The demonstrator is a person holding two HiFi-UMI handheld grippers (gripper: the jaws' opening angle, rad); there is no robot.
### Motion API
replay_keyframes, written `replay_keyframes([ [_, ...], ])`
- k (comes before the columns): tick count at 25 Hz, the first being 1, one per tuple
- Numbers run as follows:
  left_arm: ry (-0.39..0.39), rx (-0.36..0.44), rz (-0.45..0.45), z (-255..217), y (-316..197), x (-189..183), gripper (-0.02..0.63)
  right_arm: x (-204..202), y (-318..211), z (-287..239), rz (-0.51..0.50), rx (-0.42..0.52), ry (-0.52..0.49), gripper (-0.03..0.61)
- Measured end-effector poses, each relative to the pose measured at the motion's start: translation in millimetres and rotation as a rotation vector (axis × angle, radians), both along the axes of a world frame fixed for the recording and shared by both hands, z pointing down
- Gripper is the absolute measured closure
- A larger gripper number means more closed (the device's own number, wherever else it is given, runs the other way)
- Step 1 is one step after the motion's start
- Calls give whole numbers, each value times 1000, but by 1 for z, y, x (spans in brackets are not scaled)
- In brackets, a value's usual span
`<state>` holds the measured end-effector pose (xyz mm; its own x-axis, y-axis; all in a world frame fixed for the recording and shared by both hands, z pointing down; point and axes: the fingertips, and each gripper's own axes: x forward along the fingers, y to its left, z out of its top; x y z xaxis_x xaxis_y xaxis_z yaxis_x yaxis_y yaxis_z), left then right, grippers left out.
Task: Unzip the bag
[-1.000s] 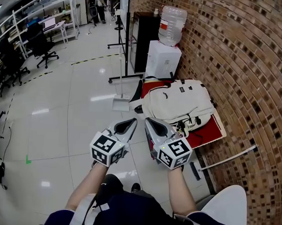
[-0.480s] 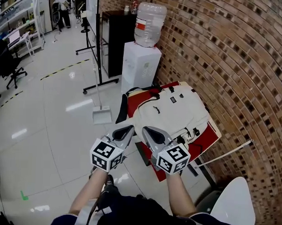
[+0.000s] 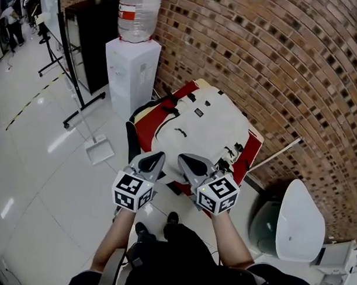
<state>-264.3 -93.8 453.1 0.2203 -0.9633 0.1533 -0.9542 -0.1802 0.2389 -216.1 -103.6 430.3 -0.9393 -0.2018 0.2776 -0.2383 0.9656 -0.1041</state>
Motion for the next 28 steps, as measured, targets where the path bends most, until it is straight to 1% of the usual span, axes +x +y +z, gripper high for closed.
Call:
replay_keyframes([
  [3, 3, -26, 43, 11, -26, -5, 613, 0, -24, 10, 50, 6, 22, 576],
  [7, -40, -94, 83, 32, -60, -6, 612, -3, -66, 25, 79, 44, 49, 575],
  [11, -89, -187, 92, 54, -89, -8, 612, -12, -103, 40, 67, 61, 77, 575],
  [14, -121, -238, 93, 66, -111, -12, 612, -18, -127, 52, 52, 89, 116, 576],
  [20, -163, -298, 152, 96, -138, -27, 612, -38, -153, 92, 20, 103, 230, 577],
  [22, -178, -326, 196, 109, -145, -31, 609, -46, -162, 111, 21, 84, 285, 533],
  [24, -188, -355, 248, 120, -150, -35, 551, -54, -168, 128, 18, 81, 361, 528],
  [28, -209, -404, 320, 139, -156, -41, 519, -68, -173, 156, -5, 104, 488, 528],
])
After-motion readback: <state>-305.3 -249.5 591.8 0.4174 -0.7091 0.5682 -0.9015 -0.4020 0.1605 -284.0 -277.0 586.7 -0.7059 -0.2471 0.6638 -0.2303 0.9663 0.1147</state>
